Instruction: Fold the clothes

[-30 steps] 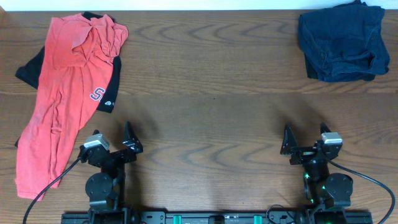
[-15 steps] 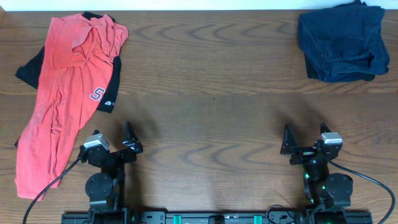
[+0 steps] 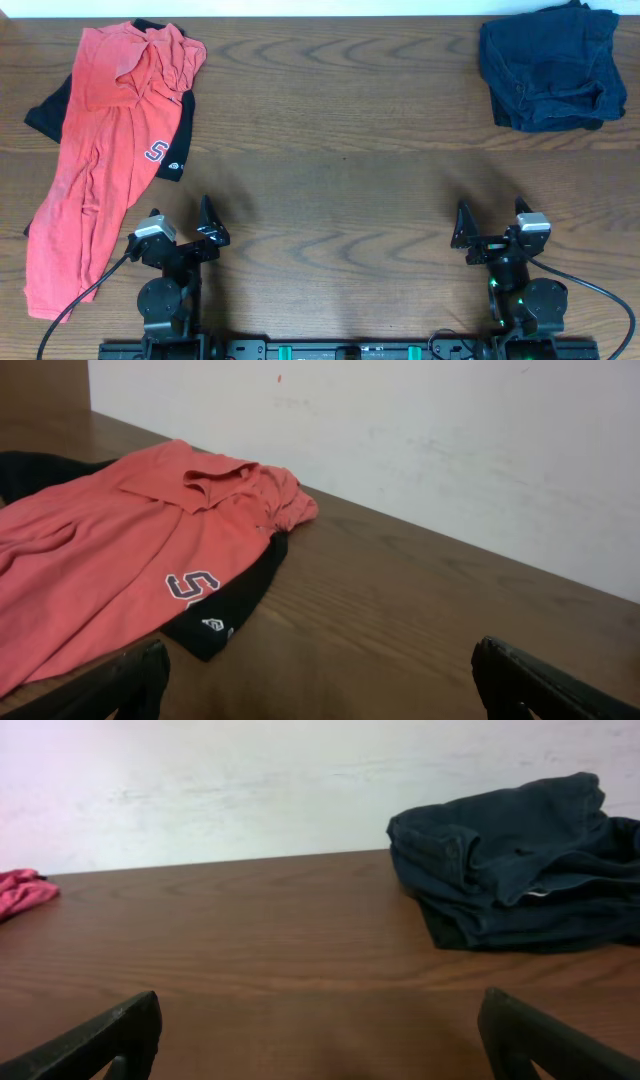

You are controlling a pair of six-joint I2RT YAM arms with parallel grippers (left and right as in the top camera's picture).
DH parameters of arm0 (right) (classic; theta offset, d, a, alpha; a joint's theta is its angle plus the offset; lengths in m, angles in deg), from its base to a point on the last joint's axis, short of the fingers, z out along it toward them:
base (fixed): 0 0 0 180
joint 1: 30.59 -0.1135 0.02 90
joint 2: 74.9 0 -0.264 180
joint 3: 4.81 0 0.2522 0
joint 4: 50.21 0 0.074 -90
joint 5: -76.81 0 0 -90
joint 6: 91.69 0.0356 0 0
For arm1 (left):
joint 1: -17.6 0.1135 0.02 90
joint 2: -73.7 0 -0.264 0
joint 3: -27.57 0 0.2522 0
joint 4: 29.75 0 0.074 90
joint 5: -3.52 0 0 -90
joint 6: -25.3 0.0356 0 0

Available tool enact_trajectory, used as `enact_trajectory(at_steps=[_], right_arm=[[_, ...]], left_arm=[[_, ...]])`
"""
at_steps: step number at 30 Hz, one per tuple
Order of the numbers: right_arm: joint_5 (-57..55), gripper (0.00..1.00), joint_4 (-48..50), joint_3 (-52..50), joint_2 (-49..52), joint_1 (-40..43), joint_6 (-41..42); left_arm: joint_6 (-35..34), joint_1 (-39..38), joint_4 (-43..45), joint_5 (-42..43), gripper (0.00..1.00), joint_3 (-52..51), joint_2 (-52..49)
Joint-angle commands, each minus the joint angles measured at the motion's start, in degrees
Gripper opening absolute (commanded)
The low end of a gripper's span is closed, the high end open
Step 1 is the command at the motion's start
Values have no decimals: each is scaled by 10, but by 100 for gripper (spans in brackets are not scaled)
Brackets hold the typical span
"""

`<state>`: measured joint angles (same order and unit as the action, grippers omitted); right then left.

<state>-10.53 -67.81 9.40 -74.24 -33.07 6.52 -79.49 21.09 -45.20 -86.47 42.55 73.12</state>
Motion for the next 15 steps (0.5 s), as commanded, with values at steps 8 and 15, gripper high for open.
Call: enact_trajectory(at_steps=[8,15], right_arm=[[-38,99,30,-1,-4,6,-16],[-21,99,79,-1,-4,6,-14]], left_arm=[[2,-3,-19,-14,98,-10,3],[-3,-3,-22,-5,98,-10,3]])
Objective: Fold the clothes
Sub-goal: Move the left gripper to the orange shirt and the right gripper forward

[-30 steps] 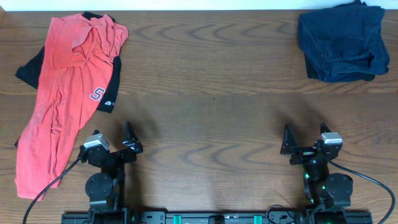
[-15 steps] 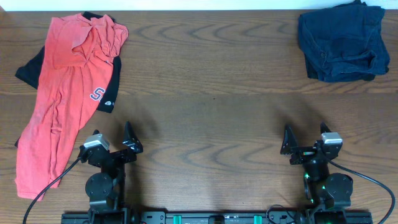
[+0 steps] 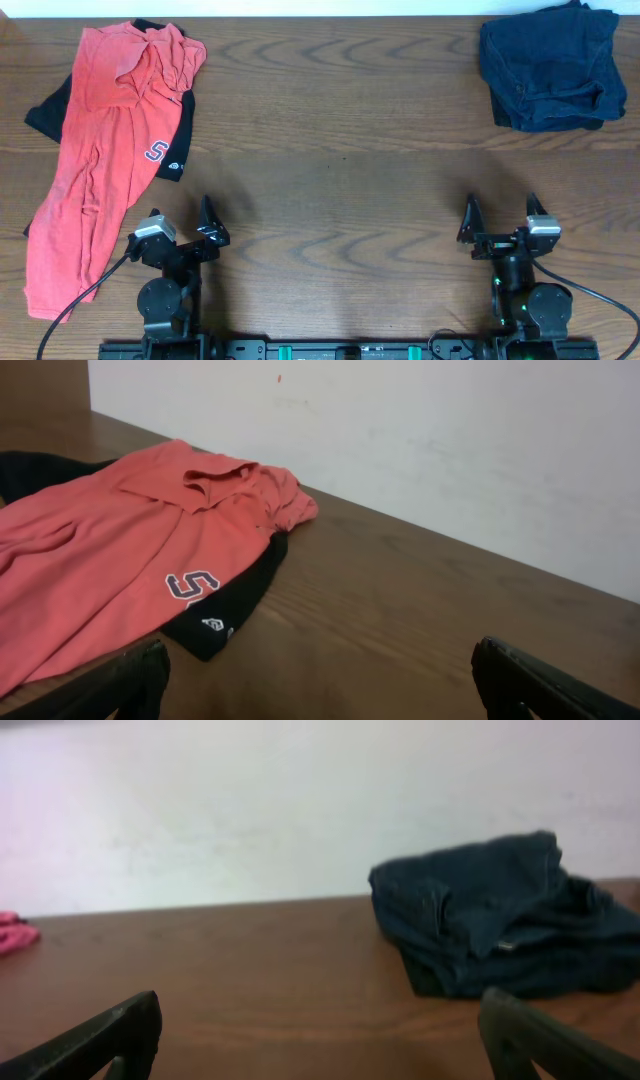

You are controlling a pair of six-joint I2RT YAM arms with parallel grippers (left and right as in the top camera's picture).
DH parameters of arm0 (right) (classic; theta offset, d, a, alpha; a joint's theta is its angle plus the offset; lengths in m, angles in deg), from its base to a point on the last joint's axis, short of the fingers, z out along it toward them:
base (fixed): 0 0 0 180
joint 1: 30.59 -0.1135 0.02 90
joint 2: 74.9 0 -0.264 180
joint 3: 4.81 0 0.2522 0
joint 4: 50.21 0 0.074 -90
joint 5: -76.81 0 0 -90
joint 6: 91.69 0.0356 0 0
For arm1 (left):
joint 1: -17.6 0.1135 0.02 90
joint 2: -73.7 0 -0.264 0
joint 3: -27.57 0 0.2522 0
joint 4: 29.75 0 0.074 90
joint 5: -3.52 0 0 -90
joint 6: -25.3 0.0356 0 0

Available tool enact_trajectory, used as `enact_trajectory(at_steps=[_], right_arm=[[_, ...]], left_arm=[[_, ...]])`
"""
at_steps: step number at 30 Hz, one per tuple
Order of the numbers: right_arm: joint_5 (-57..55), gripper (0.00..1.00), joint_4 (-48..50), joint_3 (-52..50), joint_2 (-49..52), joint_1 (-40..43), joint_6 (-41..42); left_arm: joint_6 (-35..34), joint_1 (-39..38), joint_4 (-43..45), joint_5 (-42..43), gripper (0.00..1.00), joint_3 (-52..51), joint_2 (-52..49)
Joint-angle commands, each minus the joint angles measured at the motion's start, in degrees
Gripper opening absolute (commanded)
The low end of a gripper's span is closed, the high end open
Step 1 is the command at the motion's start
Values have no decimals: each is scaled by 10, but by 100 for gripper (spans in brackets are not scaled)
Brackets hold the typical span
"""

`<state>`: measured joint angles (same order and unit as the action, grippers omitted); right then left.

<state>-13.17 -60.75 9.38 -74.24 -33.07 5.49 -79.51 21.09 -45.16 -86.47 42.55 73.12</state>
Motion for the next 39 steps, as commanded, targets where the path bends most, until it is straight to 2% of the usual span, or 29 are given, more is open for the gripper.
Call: enact_trajectory(at_steps=[1,8,12,16,21,25,32,39], right_arm=[[16,99,15,-1,-4,6,-4],[34,99,35,-1,-3,6,-4],[39,99,56,3,3,6,-4],[55,99,56,21,25,6,-4],[65,99,56,64,91,6,-7],[68,99,56,119,180,6,-14],[155,99,42,261,385,6,-37],[250,99,-50,451,584,6,-37]], left_arm=[[-3,-3,-22,-5,98,-10,3],[17,-3,-22,51,98,-5,2],[17,-3,-22,54,98,12,-12],[25,-3,-32,54,98,48,-48],[56,-3,-67,54,98,130,-142],[58,-3,-116,54,98,214,-239],[58,-3,-225,56,98,375,-412],[59,-3,-371,71,98,561,-592]])
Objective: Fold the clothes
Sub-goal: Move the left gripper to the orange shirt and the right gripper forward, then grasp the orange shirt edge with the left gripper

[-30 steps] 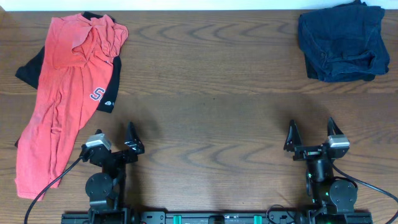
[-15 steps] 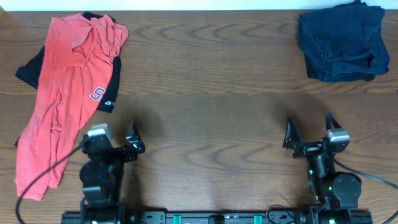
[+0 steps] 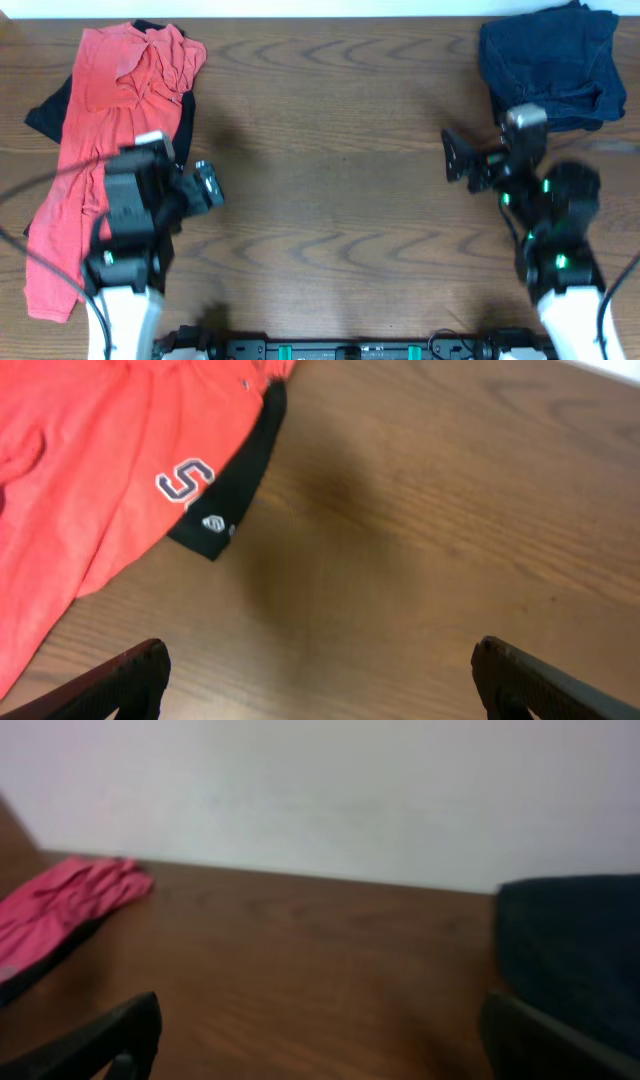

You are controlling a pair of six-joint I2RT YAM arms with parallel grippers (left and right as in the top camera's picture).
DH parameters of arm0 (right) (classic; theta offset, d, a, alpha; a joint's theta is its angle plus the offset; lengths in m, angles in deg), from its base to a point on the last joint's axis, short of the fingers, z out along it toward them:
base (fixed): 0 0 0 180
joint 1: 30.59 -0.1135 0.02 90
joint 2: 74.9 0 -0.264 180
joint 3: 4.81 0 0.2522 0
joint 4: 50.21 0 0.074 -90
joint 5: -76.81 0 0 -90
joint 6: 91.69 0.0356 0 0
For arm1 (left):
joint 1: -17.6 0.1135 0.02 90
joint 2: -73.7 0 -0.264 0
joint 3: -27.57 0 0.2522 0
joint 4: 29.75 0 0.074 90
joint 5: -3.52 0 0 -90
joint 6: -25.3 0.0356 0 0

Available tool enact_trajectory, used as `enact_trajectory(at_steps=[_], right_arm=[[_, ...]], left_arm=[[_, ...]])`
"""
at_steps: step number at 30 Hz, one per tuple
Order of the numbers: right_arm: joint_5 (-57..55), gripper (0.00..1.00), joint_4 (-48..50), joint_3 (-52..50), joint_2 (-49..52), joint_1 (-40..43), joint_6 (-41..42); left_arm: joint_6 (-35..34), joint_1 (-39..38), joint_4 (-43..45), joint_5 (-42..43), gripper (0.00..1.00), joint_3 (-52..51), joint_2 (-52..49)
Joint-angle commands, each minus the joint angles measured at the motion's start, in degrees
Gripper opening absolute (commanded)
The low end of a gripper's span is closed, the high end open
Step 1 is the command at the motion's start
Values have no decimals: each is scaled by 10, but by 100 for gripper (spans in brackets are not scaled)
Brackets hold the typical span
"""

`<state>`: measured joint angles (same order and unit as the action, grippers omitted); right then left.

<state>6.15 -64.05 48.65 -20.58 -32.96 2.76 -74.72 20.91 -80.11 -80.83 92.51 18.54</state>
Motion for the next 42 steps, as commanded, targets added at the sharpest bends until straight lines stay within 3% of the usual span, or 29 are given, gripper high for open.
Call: enact_trajectory(at_steps=[1,7,14,17,21,32,42], right_arm=[[63,99,-42,88,75,5,-16],[77,99,-191,241,217,5,-68],[77,99,-361,364,337,5,-121],[83,99,-366,369,355,5,-119],[87,99,-365,369,361,4,-118],[96,99,-366,369,361,-4,-118],[96,99,-368,367,368,-38,-118]], left_arm=[[11,-1,-38,24,98,89,-70],[22,-1,-113,75,98,211,-179],[120,-1,-118,117,98,233,-236],[145,1,-114,108,98,233,-253],[122,33,-106,75,98,233,-273],[1,249,-94,37,98,232,-365],[-4,351,-53,38,98,232,-470]])
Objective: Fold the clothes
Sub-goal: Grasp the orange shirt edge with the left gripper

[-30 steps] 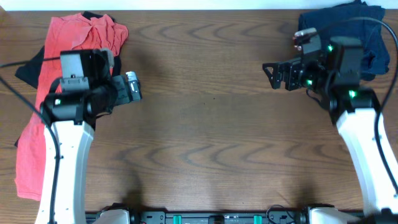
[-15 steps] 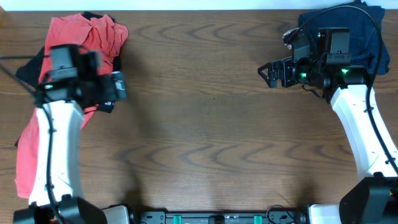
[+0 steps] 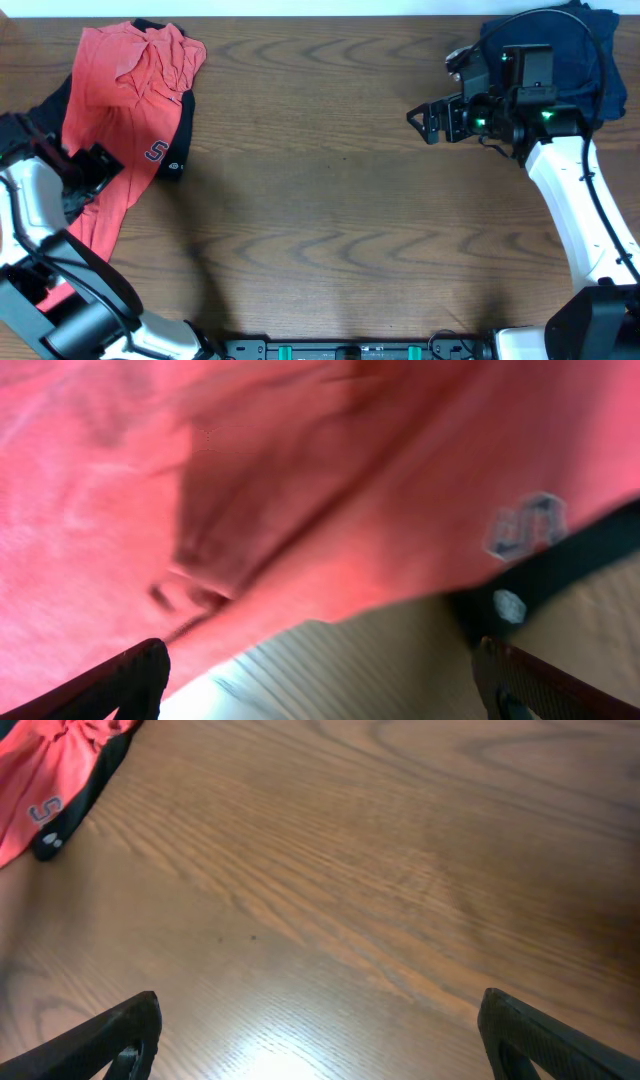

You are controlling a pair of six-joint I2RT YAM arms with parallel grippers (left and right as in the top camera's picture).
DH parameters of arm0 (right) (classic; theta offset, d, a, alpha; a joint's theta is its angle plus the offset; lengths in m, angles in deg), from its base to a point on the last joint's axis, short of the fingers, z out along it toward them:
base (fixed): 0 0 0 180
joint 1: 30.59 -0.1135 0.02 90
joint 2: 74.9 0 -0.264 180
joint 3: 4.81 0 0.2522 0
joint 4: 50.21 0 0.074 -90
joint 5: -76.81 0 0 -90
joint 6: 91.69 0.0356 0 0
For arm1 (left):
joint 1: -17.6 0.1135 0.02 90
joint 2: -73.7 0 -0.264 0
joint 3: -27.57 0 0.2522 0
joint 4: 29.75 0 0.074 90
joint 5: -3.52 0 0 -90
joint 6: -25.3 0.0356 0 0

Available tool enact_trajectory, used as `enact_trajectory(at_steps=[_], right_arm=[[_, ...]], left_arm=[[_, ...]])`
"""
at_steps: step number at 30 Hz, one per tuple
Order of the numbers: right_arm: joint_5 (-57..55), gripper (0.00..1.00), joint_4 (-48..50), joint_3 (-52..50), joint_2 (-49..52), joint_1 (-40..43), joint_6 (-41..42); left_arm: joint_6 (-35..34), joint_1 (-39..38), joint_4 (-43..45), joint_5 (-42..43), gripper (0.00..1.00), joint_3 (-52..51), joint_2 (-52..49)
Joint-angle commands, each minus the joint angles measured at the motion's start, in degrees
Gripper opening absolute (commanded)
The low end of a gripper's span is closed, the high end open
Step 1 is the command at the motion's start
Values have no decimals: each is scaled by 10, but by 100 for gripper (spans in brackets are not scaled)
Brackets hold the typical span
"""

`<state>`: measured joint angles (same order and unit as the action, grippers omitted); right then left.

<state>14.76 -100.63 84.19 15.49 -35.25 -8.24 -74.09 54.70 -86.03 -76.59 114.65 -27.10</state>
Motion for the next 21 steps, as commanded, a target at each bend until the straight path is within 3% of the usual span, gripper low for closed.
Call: enact_trajectory(at_steps=[1,8,12,16,21], right_arm=[[10,99,-2,11,11,-19,-8],[9,97,0,11,26,-42,-9],[7,95,0,11,26,-49,-9],[5,95,3,11,26,-51,-9],[-9,95,2,11,26,-51,-9]], left_arm=[[-10,16,11,-5,98,11,-19],[-10,19,45,-57,97,11,-25],[-8,19,63,-89,84,11,-25],[0,17,64,-89,80,7,-26],[33,17,69,-89,68,-5,-31]])
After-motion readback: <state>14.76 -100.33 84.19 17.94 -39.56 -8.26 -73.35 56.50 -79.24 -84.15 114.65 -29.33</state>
